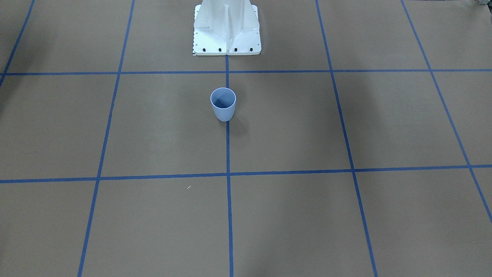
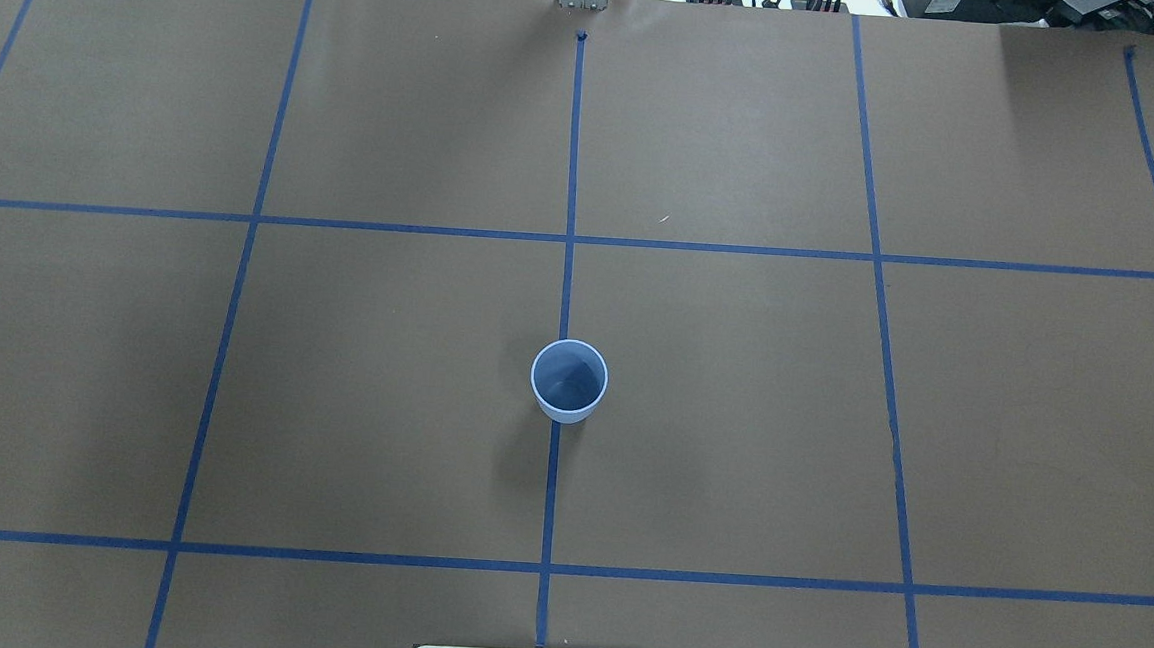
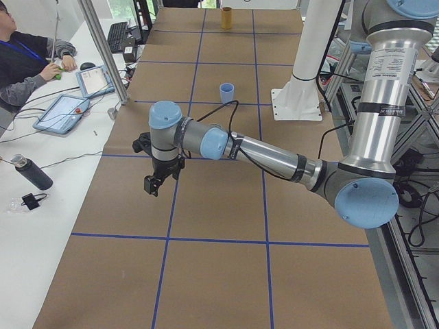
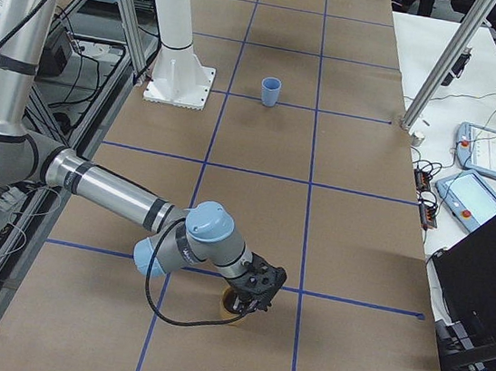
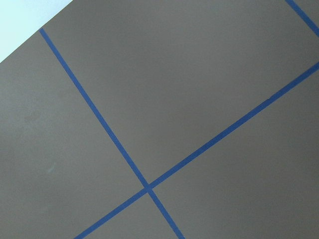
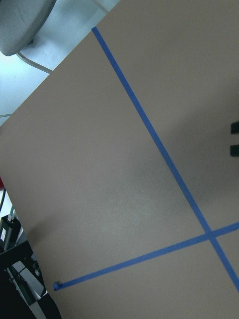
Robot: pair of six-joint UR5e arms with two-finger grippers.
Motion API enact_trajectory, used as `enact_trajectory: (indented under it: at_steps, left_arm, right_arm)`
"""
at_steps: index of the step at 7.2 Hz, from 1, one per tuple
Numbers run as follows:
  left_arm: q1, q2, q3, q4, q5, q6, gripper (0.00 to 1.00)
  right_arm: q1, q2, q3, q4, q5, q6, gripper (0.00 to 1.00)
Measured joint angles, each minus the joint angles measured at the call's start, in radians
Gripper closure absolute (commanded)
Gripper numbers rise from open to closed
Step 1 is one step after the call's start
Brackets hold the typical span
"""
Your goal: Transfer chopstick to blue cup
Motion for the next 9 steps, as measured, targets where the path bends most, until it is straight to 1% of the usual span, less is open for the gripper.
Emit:
enact_trajectory:
  at_steps: [1, 2, 3, 4, 5, 6, 7, 8, 9]
  left_arm:
    - [0.0, 0.0, 0.001, 0.0, 0.0, -0.004, 0.01]
    - [0.0, 0.001, 0.003, 0.001, 0.0, -0.007, 0.01]
    - [0.0, 0.001, 0.007, 0.002, -0.001, -0.011, 0.01]
    - [0.0, 0.001, 0.009, 0.002, -0.001, -0.016, 0.01]
    - [0.0, 0.002, 0.011, 0.003, -0.011, -0.019, 0.01]
    - [0.0, 0.007, 0.014, 0.005, -0.04, -0.021, 0.01]
    - [-0.001, 0.023, 0.024, 0.004, -0.07, -0.019, 0.01]
    - [-0.004, 0.039, 0.043, -0.006, -0.083, -0.026, 0.01]
    - [-0.013, 0.044, 0.054, -0.016, -0.088, -0.061, 0.01]
  right_arm:
    - [0.032, -0.011, 0.032, -0.013, 0.041, -0.032, 1.0]
    - [0.079, -0.018, 0.07, -0.055, 0.08, -0.091, 1.0]
    - [0.135, -0.019, 0.117, -0.136, 0.103, -0.187, 1.0]
    - [0.188, -0.016, 0.176, -0.251, 0.112, -0.296, 1.0]
    - [0.236, 0.0, 0.248, -0.398, 0.116, -0.4, 1.0]
    - [0.265, 0.035, 0.304, -0.527, 0.117, -0.461, 1.0]
    - [0.274, 0.084, 0.333, -0.622, 0.118, -0.486, 1.0]
    - [0.265, 0.135, 0.342, -0.683, 0.124, -0.494, 1.0]
    - [0.24, 0.179, 0.344, -0.714, 0.145, -0.49, 1.0]
